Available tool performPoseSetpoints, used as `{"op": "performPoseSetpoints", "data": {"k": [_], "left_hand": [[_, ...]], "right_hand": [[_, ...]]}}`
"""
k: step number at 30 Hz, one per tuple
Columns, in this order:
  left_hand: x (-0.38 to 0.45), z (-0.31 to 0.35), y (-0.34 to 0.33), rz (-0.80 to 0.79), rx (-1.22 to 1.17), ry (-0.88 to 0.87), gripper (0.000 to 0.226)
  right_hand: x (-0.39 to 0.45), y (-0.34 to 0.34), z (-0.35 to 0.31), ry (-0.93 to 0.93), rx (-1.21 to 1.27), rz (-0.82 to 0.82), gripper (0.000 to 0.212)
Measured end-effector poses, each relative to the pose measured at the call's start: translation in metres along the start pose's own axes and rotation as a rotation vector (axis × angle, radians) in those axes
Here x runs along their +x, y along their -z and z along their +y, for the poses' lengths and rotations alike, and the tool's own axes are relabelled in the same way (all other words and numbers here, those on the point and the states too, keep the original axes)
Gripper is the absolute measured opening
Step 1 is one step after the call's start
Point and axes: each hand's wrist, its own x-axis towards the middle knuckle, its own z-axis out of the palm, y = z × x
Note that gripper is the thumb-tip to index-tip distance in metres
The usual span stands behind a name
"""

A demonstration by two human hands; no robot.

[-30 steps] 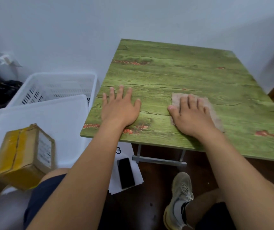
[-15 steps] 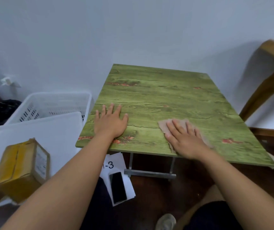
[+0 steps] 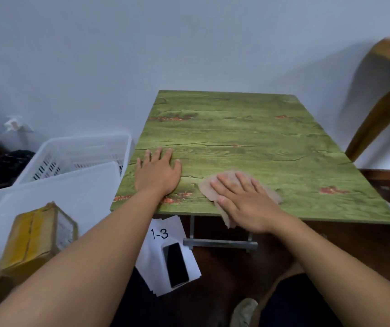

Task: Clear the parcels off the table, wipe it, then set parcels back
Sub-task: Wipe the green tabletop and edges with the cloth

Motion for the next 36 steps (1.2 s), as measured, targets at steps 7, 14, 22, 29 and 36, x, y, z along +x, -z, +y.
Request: {"op": "performPoseSetpoints", "data": {"k": [7, 14, 22, 29, 36], "left_hand": [[-0.002, 0.002, 0.001, -0.025, 0.018, 0.004, 0.071], [-0.003, -0.005, 0.003, 0.004, 0.018, -0.022, 0.081], [-0.002, 0.005, 0.003, -0.012, 0.011, -0.173, 0.051], [0.001, 0.050, -0.001, -0.049, -0.076, -0.216, 0.046], [-0.004, 0.063, -0.014, -0.037, -0.019, -0.155, 0.073]], "right_hand": [[0.031, 0.021, 0.053, -0.335, 0.035, -0.005, 0.058], [0.023, 0.000, -0.015, -0.045, -0.019, 0.009, 0.057], [-0.020, 0.017, 0.087, -0.354, 0.022, -0.023, 0.059], [0.012, 0.012, 0.031, -0.271, 0.040, 0.017, 0.060], [-0.023, 0.012, 0.065, -0.226, 0.022, -0.014, 0.058]]}}
